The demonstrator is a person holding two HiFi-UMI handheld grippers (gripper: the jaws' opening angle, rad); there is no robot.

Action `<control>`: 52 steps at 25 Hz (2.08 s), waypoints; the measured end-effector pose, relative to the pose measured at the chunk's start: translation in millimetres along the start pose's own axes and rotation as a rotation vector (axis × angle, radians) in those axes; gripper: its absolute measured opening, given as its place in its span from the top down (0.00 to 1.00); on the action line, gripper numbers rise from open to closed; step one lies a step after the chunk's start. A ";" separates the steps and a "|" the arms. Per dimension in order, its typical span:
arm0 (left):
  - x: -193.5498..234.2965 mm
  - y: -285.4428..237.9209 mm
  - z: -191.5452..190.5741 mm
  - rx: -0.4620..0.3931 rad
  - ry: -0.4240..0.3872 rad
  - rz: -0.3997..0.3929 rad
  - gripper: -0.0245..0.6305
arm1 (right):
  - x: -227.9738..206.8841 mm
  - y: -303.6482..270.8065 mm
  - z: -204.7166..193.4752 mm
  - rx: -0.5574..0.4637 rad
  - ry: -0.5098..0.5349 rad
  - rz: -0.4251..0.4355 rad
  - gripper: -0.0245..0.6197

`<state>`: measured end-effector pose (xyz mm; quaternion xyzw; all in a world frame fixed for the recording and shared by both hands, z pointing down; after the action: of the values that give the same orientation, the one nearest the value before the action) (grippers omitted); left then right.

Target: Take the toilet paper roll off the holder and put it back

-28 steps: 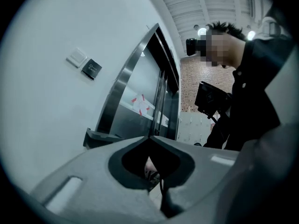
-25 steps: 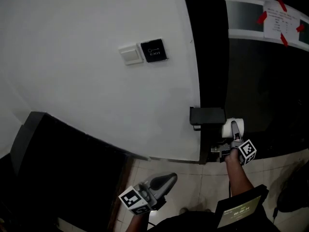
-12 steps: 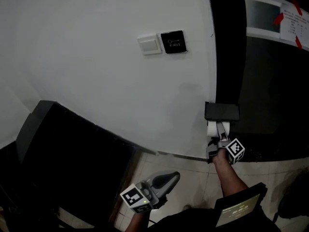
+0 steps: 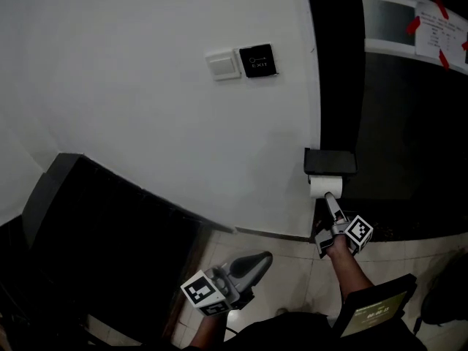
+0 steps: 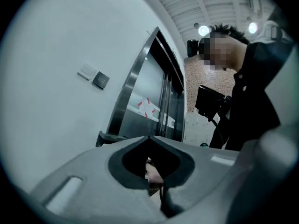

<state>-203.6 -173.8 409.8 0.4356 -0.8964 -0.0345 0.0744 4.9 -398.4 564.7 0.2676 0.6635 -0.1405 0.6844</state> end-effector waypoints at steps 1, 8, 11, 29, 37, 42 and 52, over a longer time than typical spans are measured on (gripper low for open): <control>-2.1 -6.2 -0.3 0.001 -0.005 -0.022 0.96 | 2.2 11.1 -7.9 0.035 0.025 0.006 0.22; -25.6 -48.0 -1.3 -0.022 0.018 -0.159 0.96 | 93.3 98.4 -55.1 0.280 0.352 0.193 0.67; -35.0 -66.4 5.4 -0.045 0.021 -0.226 0.96 | 152.6 124.9 -55.5 0.303 0.679 0.244 0.96; -72.1 -102.5 12.8 -0.145 0.031 -0.359 0.96 | 231.2 180.7 -81.0 0.308 1.243 0.386 0.96; -70.2 -100.6 8.9 -0.116 0.026 -0.328 0.96 | 229.6 177.6 -81.8 0.325 1.245 0.401 0.96; -70.0 -102.1 2.6 -0.082 0.014 -0.323 0.96 | 223.5 176.1 -80.0 0.324 1.234 0.395 0.96; -69.1 -105.8 1.8 -0.063 0.014 -0.333 0.96 | 219.2 174.6 -77.1 0.311 1.231 0.379 0.96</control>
<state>-79.7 -184.9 387.5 0.5758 -0.8098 -0.0714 0.0875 53.8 -177.3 382.4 0.5068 0.8469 0.0667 0.1463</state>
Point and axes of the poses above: the fingertips, and each gripper's own axes: y backward along the fingers, x to its left, z out of its top, the point moved 6 cm from there along y, backward along the fingers, and after that the axes turned 7 degrees about -y, right-handed, at the moved point
